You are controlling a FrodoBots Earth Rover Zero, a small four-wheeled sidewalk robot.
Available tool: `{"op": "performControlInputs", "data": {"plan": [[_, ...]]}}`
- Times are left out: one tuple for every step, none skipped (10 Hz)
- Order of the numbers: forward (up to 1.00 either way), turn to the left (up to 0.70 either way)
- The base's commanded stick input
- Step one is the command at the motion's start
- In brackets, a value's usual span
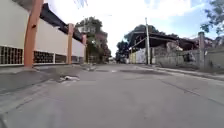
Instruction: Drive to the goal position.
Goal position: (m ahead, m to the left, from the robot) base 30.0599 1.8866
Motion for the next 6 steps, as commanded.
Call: {"op": "performControlInputs", "data": {"plan": [[1.00, 0.02], [1.00, 0.02], [1.00, 0.00], [1.00, 0.00], [1.00, 0.02], [1.00, 0.04]]}}
